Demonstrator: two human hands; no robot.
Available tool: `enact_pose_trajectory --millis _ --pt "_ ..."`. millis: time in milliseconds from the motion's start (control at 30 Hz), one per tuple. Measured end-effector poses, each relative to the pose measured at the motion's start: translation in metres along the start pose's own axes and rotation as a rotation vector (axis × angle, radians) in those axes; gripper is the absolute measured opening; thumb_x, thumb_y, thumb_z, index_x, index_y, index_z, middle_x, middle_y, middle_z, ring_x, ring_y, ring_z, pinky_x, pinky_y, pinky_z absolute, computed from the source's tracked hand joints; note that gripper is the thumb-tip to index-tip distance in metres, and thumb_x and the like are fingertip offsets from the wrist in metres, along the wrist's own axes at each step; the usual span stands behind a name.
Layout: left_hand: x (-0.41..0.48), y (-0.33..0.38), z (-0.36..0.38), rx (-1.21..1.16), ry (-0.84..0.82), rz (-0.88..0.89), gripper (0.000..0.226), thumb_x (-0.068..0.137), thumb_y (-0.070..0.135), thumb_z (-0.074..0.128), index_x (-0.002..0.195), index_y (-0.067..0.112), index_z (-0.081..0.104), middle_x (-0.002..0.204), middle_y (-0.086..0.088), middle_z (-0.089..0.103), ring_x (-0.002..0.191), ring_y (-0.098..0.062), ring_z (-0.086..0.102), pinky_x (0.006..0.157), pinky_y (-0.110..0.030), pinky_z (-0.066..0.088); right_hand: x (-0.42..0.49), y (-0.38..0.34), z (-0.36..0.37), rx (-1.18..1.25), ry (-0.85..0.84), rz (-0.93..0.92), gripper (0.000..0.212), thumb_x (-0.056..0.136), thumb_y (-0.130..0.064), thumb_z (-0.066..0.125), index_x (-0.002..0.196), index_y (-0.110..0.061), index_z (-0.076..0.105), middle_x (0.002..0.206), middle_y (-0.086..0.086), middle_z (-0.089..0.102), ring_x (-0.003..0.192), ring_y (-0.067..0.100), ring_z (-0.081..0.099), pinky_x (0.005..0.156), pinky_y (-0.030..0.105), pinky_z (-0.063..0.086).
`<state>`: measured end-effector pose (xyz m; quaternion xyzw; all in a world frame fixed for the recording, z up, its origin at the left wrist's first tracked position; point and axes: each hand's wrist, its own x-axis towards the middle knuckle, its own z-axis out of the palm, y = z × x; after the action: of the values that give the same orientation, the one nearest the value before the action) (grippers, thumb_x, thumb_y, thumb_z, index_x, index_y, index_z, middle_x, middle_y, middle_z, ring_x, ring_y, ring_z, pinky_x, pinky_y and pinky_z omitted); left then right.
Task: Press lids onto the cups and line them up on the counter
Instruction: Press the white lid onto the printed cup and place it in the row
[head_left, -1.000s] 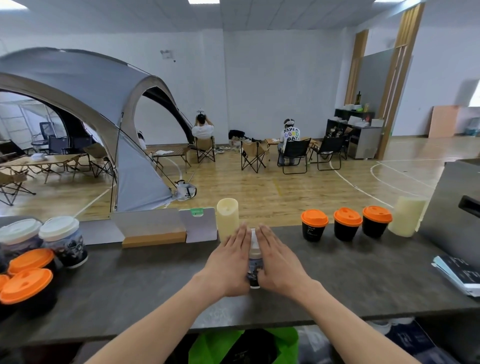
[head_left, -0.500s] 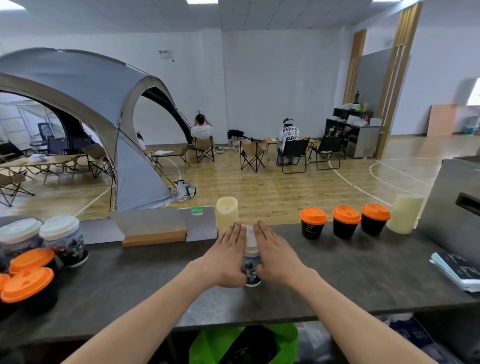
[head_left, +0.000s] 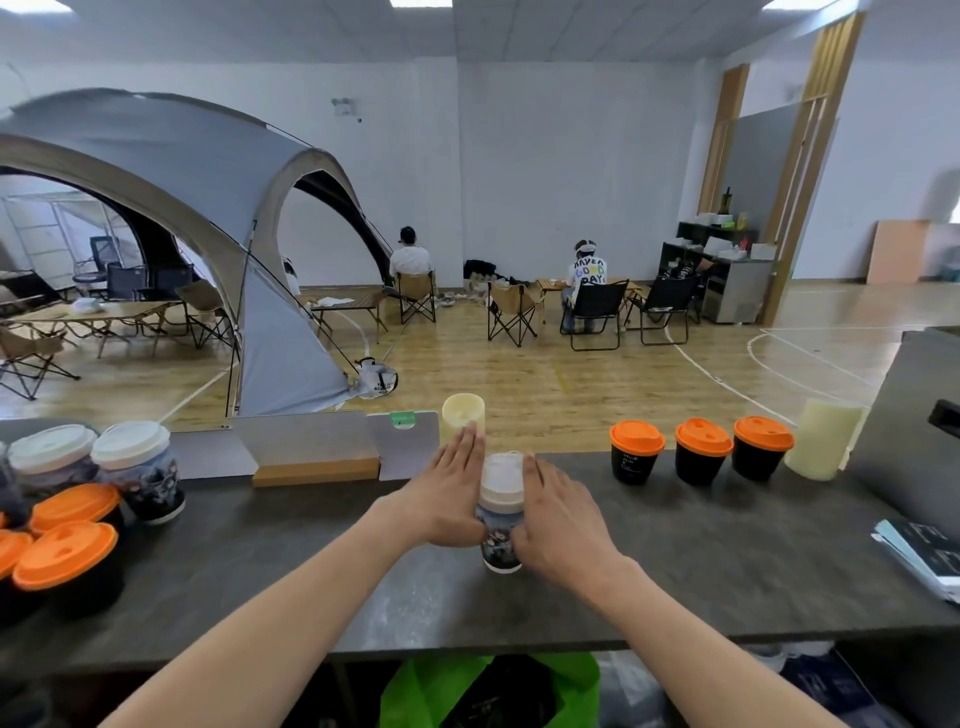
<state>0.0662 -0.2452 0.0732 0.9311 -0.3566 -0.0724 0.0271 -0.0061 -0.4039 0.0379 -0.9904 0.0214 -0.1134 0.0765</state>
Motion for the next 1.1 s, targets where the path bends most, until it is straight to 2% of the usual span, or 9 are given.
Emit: enact_pose_trajectory --millis 100,200,300,567,700,800,900,1000,1100 --pt "-0.006 -0.001 0.000 0.029 0.028 0.018 0.114 0.090 0.047 0.054 0.152 0.006 -0.032 0.158 -0.011 -0.041 0.148 -0.020 -0.035 0.127 -0.038 -0.010 0.005 0.005 -0.006 0.003 0.058 -0.001 0.087 0.088 -0.027 0.056 0.159 -0.010 0.008 0.163 0.011 0.022 0.149 0.026 0.023 0.120 0.039 0.027" --pt "-0.010 0.006 0.008 0.053 0.018 0.059 0.111 0.090 0.045 0.053 0.153 0.007 -0.030 0.159 -0.009 -0.040 0.148 -0.020 -0.035 0.127 -0.038 -0.009 0.018 0.012 -0.011 0.081 -0.030 -0.079 0.096 0.085 -0.020 0.056 0.160 -0.011 -0.002 0.169 0.008 -0.001 0.156 0.021 0.001 0.125 0.037 0.017" --pt "-0.009 0.010 0.017 0.069 0.014 0.077 0.110 0.091 0.043 0.054 0.154 0.007 -0.028 0.161 -0.010 -0.037 0.149 -0.019 -0.033 0.126 -0.035 -0.012 0.021 0.015 -0.005 0.111 -0.135 -0.153 0.103 0.083 -0.018 0.059 0.160 -0.010 -0.009 0.169 0.005 -0.012 0.156 0.016 -0.005 0.126 0.032 0.010" --pt "-0.007 0.006 0.019 0.061 0.054 0.098 0.111 0.090 0.042 0.057 0.155 0.006 -0.025 0.163 -0.011 -0.034 0.151 -0.018 -0.029 0.122 -0.029 -0.015 0.022 0.019 0.006 0.171 -0.132 -0.164 0.105 0.081 -0.017 0.059 0.160 -0.011 -0.011 0.169 0.003 -0.011 0.155 0.014 -0.005 0.121 0.022 0.004" --pt "-0.011 -0.001 0.025 -0.056 0.140 0.117 0.114 0.091 0.047 0.061 0.157 0.014 -0.026 0.164 -0.003 -0.033 0.152 -0.014 -0.027 0.127 -0.034 -0.008 0.018 0.028 0.012 0.376 -0.091 -0.147 0.112 0.081 -0.024 0.067 0.160 -0.024 -0.012 0.169 -0.007 -0.010 0.154 0.008 -0.001 0.118 0.020 0.008" --pt "-0.013 -0.015 0.043 -0.284 0.315 0.060 0.113 0.088 0.051 0.069 0.162 0.020 -0.011 0.171 0.002 -0.005 0.157 -0.013 0.005 0.127 -0.032 0.011 0.009 0.037 0.031 0.587 -0.026 -0.025 0.118 0.078 -0.032 0.074 0.160 -0.028 -0.010 0.168 -0.011 0.000 0.152 0.007 0.013 0.121 0.030 0.021" --pt "-0.012 -0.025 0.062 -0.563 0.349 -0.071 0.101 0.085 0.052 0.075 0.161 0.022 0.017 0.159 0.006 0.041 0.135 -0.008 0.051 0.113 -0.036 0.044 0.001 0.042 0.052 0.736 -0.047 0.092 0.121 0.072 -0.040 0.078 0.160 -0.025 -0.004 0.165 -0.007 0.021 0.144 0.009 0.036 0.113 0.043 0.042" --pt "-0.009 -0.020 0.070 -0.740 0.304 -0.093 0.066 0.093 0.036 0.072 0.150 0.019 0.042 0.136 0.005 0.063 0.116 -0.004 0.063 0.102 -0.034 0.054 0.001 0.042 0.063 0.845 -0.040 0.126 0.104 0.074 -0.035 0.082 0.157 -0.025 0.021 0.142 -0.009 0.055 0.131 0.006 0.053 0.110 0.039 0.046" --pt "-0.005 -0.015 0.069 -0.807 0.336 -0.082 0.042 0.097 0.030 0.068 0.136 0.021 0.055 0.123 0.008 0.069 0.114 -0.004 0.064 0.104 -0.040 0.052 0.006 0.039 0.064 0.918 0.012 0.187 0.079 0.078 -0.033 0.085 0.144 -0.020 0.043 0.127 -0.006 0.064 0.118 0.008 0.062 0.103 0.032 0.050"
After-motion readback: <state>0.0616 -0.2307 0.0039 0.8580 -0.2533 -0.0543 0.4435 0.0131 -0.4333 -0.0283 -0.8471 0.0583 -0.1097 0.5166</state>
